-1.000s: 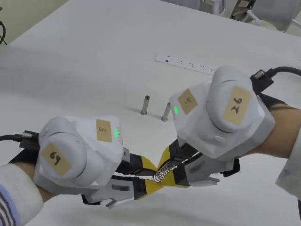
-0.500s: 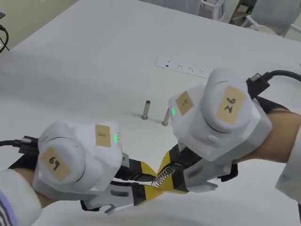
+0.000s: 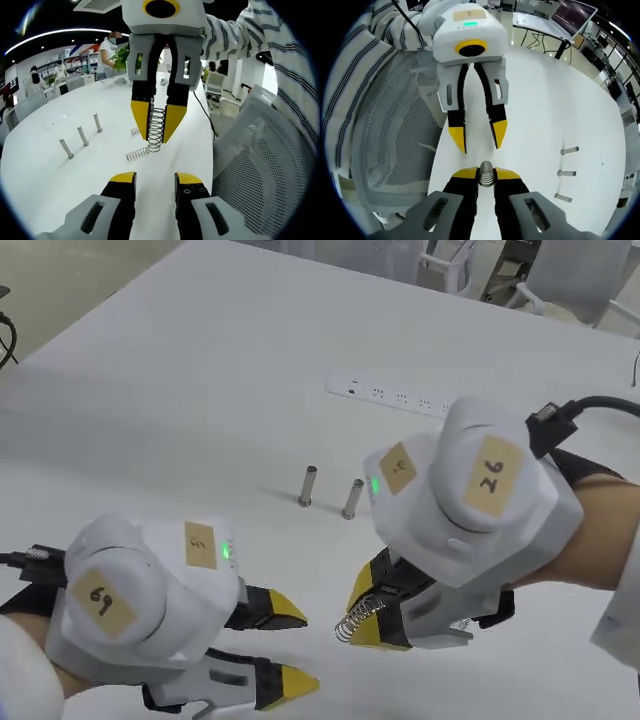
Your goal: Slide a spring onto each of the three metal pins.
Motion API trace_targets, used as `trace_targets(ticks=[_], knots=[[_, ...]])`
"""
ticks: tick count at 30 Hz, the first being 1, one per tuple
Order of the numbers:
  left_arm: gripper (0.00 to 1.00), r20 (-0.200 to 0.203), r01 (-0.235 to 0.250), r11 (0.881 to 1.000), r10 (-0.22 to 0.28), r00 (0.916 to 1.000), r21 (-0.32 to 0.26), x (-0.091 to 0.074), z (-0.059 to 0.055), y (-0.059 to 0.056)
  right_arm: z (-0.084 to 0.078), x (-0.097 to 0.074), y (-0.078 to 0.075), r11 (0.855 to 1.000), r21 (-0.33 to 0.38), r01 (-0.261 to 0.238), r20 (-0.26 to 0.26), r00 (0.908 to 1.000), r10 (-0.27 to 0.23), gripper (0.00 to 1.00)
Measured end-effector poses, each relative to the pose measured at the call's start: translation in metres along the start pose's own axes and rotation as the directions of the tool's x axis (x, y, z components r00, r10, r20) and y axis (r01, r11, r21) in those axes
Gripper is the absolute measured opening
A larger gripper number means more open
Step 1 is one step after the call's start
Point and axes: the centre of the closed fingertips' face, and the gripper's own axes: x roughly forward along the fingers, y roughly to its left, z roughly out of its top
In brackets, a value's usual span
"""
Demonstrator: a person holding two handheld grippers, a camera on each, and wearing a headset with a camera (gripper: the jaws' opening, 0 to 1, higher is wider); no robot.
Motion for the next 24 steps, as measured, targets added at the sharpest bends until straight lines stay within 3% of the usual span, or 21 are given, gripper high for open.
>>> trace_targets(ticks=[3,5,7,10,17,20,24], knots=[[0.34,-0.010,-0.004,1.000,0.004,0.9999,-0.008,-0.003,-0.004,0.001,0.001,-0.001,0.001,1.000,0.003,-0.002,0.005,1.0000,0.002,0.09],[0.37,-0.006,-0.039,0.999,0.039,0.9992,-0.023,-0.006,-0.005,0.007,0.001,-0.001,0.001,1.000,-0.002,-0.003,0.004,1.0000,0.003,0.09],[0.39,0.007,-0.056,0.998,0.056,0.9984,-0.041,-0.010,-0.004,0.011,0.001,-0.002,0.002,1.000,-0.002,-0.004,0.003,1.0000,0.004,0.09],[0.47,0.063,-0.111,0.992,0.115,0.9913,-0.066,-0.018,0.004,0.024,0.000,-0.002,0.001,1.000,-0.002,-0.004,-0.001,1.0000,0.004,0.09],[0.60,0.091,-0.165,0.977,0.178,0.9798,-0.133,-0.030,0.001,0.042,-0.003,-0.005,-0.003,1.000,0.004,0.004,-0.005,1.0000,-0.004,0.09],[0.67,0.082,-0.205,0.967,0.219,0.9722,-0.153,-0.034,-0.003,0.049,-0.004,-0.006,-0.006,1.000,0.008,0.005,-0.008,1.0000,-0.005,0.09],[0.81,0.062,-0.204,0.964,0.218,0.9741,-0.170,-0.036,-0.009,0.050,-0.007,-0.008,-0.011,1.000,0.008,0.011,-0.021,0.9997,-0.011,0.09]])
